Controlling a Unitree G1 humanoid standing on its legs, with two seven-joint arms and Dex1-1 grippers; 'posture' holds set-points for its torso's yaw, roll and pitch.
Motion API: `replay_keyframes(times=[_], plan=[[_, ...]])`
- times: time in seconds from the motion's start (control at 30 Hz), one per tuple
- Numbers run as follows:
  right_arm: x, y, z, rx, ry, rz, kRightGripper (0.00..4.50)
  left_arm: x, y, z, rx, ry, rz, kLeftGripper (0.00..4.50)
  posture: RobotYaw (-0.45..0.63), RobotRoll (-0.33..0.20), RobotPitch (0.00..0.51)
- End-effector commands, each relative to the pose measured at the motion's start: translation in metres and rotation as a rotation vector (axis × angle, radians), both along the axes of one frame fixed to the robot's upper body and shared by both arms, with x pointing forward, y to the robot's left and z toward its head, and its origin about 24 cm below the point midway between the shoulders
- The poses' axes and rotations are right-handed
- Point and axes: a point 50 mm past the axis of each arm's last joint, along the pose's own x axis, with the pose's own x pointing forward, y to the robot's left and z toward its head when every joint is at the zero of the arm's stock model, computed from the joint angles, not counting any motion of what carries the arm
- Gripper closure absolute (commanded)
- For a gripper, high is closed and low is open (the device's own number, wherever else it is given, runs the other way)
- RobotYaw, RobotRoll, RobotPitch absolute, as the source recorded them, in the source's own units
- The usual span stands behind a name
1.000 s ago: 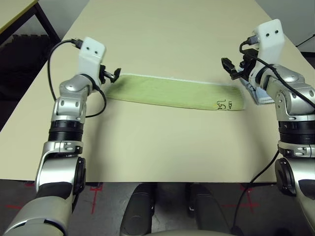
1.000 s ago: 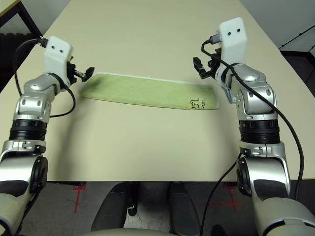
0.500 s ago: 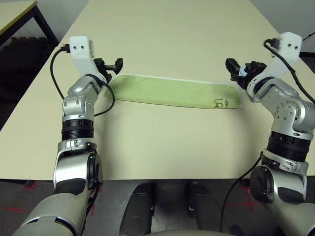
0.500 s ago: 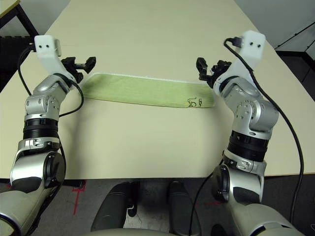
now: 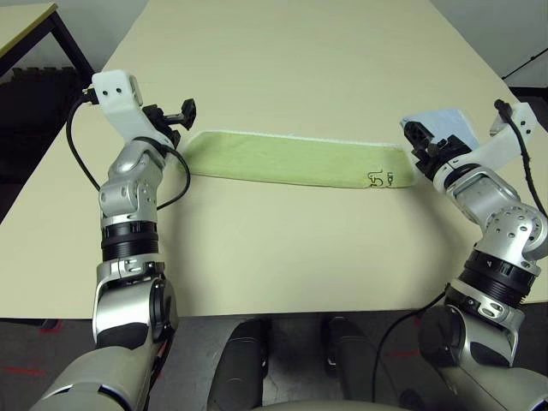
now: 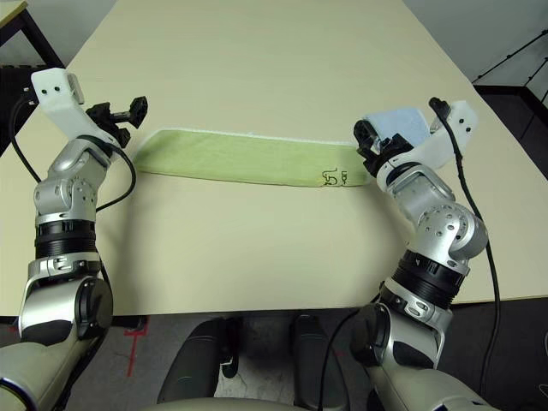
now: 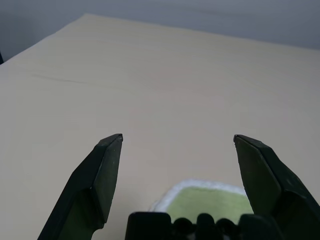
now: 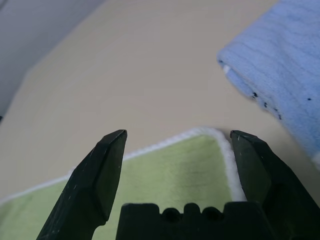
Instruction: Fold the towel and set it aside.
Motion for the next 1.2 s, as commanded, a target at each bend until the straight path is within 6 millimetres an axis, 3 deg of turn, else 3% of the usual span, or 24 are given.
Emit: replay_keyframes(times=[0.03, 0.23, 0.37, 0.5, 0.63, 0.83, 1.2], plan=[[-0.002, -0.003, -0.002, -0.176, -0.053, -0.006, 0.04, -0.003, -0.003, -0.006, 0.163, -0.019, -0.014, 0.00, 0.06, 0.000, 0.152], [-0.001, -0.005, -0.007, -0.426, -0.101, -0.019, 0.04, -0.007, 0.003, -0.019, 0.306, -0.009, 0.012, 0.00, 0.06, 0.000, 0.157], [0.001, -0.007, -0.010, -0.752, -0.147, -0.010, 0.04, -0.007, 0.010, -0.020, 0.461, -0.023, 0.072, 0.00, 0.06, 0.000, 0.157], [0.002, -0.009, -0.013, -0.769, -0.162, -0.024, 0.04, -0.008, 0.014, -0.024, 0.468, -0.017, 0.094, 0.00, 0.06, 0.000, 0.153], [-0.001, -0.010, -0.020, -0.650, -0.139, -0.034, 0.04, -0.012, 0.019, -0.030, 0.394, 0.014, 0.107, 0.00, 0.06, 0.000, 0.150], [-0.009, -0.005, -0.023, -0.285, -0.092, -0.062, 0.04, -0.015, 0.025, -0.029, 0.312, 0.028, 0.114, 0.00, 0.07, 0.000, 0.147], [-0.047, 0.010, -0.028, 0.202, -0.044, -0.057, 0.04, -0.015, 0.024, -0.030, 0.322, 0.045, 0.096, 0.00, 0.05, 0.000, 0.155]])
